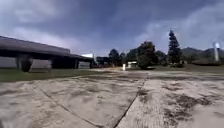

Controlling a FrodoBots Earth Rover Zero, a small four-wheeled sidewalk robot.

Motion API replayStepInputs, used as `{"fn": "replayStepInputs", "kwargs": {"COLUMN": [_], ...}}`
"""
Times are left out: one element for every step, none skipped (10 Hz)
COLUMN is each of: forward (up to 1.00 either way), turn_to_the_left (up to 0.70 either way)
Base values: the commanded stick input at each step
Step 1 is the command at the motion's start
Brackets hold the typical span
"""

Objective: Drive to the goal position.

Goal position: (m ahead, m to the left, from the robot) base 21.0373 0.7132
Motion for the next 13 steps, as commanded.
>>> {"fn": "replayStepInputs", "kwargs": {"forward": [0.7, 0.7, 0.7, 0.7, 0.7, 0.7, 0.7, 0.7, 0.7, 0.7, 0.7, 0.7, 0.7], "turn_to_the_left": [0.0, 0.0, 0.0, 0.0, 0.0, 0.0, 0.0, 0.0, 0.0, 0.0, 0.0, 0.0, 0.0]}}
